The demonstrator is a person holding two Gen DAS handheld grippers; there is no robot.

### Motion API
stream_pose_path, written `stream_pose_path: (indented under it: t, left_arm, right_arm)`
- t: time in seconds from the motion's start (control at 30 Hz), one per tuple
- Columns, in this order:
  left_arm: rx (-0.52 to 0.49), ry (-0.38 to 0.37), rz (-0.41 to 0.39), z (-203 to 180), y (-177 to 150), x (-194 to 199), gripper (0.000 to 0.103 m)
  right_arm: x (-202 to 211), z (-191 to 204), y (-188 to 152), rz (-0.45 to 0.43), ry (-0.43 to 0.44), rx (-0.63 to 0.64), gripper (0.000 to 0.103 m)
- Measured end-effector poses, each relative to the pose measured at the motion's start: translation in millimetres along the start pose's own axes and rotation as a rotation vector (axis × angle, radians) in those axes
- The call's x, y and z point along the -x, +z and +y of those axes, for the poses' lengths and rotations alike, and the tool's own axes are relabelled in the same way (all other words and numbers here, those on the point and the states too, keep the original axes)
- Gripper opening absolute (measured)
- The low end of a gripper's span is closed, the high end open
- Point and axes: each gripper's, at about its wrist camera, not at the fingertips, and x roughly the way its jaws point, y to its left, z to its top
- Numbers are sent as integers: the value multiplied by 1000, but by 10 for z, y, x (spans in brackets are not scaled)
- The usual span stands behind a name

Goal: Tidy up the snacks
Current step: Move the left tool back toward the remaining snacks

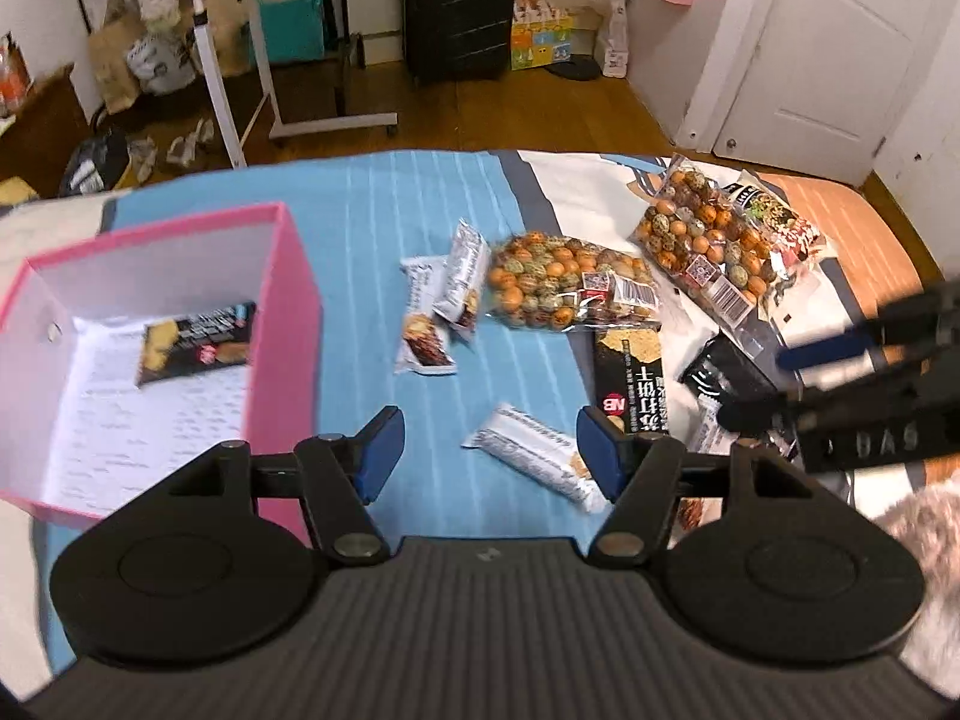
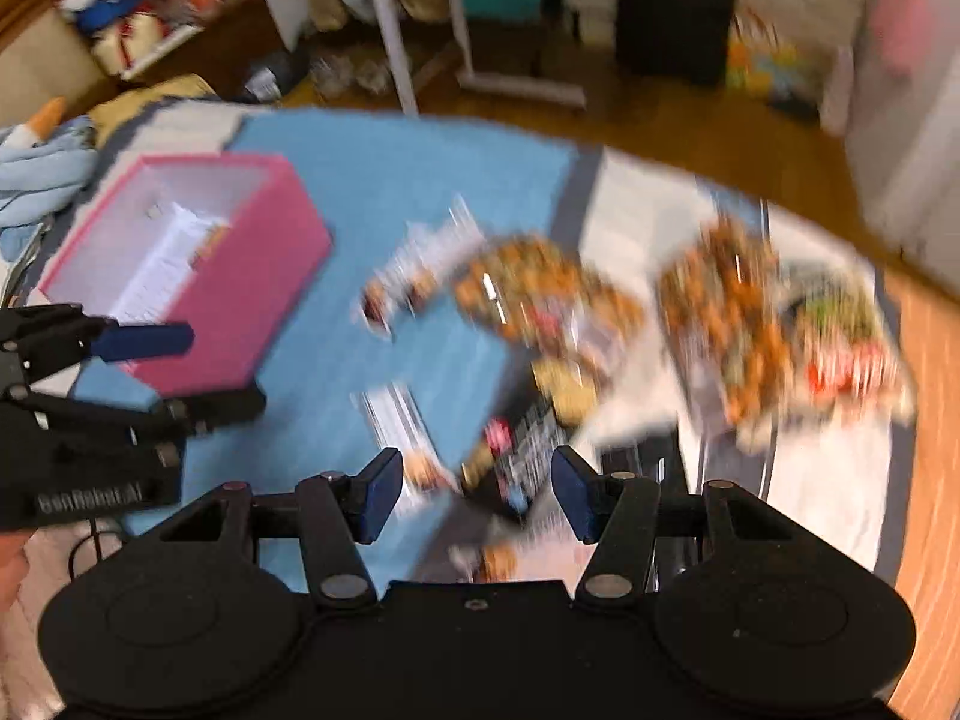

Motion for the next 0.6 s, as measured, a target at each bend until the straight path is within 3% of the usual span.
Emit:
stream_pose_path:
  t: [0.2,0.33,0.47,0.6]
  left_arm:
    - [31,20,41,-167,-25,-432,63]
    - [124,49,122,-83,-27,-787,63]
    - [197,74,154,80,-26,-970,63]
    - [248,30,187,93,-89,-1130,63]
  right_arm:
    - [-526,-399,-110,158,11,-167,60]
    - [-831,-624,-221,271,68,-361,61]
    - [-951,-669,-244,272,91,-409,61]
    - [-1099,-644,-222,286,87,-417,61]
